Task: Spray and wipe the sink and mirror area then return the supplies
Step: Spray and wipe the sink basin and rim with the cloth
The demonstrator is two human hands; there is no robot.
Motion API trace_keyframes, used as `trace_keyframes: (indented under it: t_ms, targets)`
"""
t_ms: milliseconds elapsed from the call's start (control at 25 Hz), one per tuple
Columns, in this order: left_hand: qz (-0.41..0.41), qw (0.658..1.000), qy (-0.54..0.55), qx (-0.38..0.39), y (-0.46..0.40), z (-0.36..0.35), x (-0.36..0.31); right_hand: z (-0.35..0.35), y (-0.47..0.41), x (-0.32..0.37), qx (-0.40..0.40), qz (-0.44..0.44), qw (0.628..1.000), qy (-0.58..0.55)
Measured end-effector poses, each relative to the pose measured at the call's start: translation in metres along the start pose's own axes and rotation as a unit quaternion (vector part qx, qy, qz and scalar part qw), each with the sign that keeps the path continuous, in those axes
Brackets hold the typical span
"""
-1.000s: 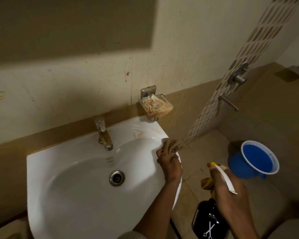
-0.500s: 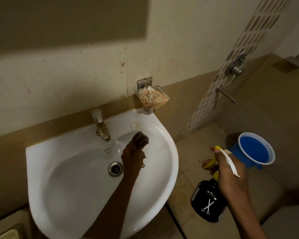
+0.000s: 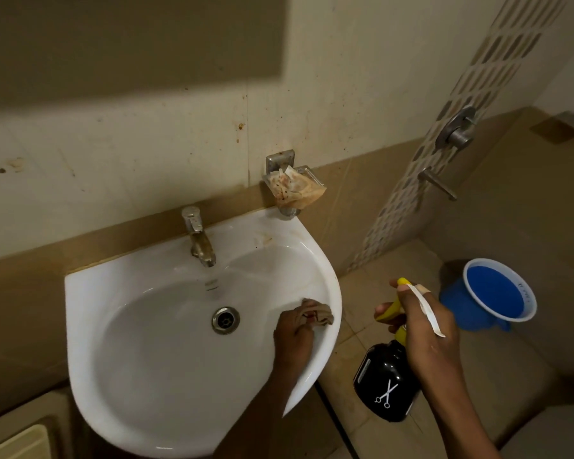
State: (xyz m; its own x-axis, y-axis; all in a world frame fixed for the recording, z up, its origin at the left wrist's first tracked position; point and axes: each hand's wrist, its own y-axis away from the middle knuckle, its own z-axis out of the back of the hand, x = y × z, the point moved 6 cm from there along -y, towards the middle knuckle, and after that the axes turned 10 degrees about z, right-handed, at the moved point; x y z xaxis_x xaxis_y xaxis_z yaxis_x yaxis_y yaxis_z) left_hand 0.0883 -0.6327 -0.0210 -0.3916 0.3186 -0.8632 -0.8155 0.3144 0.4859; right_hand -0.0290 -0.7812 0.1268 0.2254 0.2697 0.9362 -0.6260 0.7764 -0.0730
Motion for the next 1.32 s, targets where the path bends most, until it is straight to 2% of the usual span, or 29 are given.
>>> trace_keyframes:
  t_ms: [80,160,240,320,400,520,600,680,760,840,1000,1080,1200,1320]
  targets:
    - [0.062,0.991,0.112,0.041,0.009,-0.011,-0.014,0.002,-0.002,0.005,-0.005,-0.002,1.000,-0.008]
    - [0.120,0.967,0.205,0.088,0.016,-0.034,-0.028,0.005,-0.005,0.007,-0.020,-0.005,1.000,-0.020]
    - [0.116,0.962,0.194,0.152,0.030,-0.061,-0.045,0.013,-0.010,0.009,-0.037,-0.005,0.999,-0.025]
    - [0.089,0.961,0.189,0.183,0.039,-0.073,-0.053,0.025,-0.017,0.011,-0.045,-0.001,0.999,-0.028]
    - [0.060,0.969,0.200,0.129,0.026,-0.053,-0.050,0.040,-0.022,0.009,-0.049,-0.004,0.998,-0.032]
    - [0.027,0.974,0.226,-0.023,-0.009,0.009,-0.036,0.052,-0.021,0.002,-0.053,0.001,0.998,-0.029]
    - [0.080,0.955,0.255,-0.133,-0.033,0.034,-0.017,0.051,-0.016,-0.005,-0.051,0.006,0.998,-0.025]
    - [0.149,0.937,0.258,-0.184,-0.049,0.032,0.006,0.052,-0.011,-0.010,-0.044,0.010,0.999,-0.030]
    - [0.158,0.953,0.159,-0.205,-0.055,0.020,0.010,0.055,-0.009,-0.015,-0.035,0.019,0.999,-0.031]
    - [0.102,0.976,0.040,-0.190,-0.057,-0.004,-0.009,0.060,-0.009,-0.021,-0.031,0.020,0.999,-0.033]
    - [-0.024,0.993,0.026,-0.115,-0.043,-0.039,-0.050,0.044,-0.021,-0.019,-0.011,0.018,0.998,-0.062]
    - [-0.110,0.989,-0.034,-0.088,-0.033,-0.037,-0.056,0.020,-0.032,-0.017,0.024,0.024,0.998,-0.051]
    - [-0.245,0.953,-0.177,-0.011,-0.018,-0.034,-0.057,-0.011,-0.047,-0.021,0.076,0.035,0.996,-0.028]
    - [-0.285,0.901,-0.315,0.082,-0.006,-0.032,-0.050,-0.024,-0.049,-0.024,0.097,0.054,0.993,-0.035]
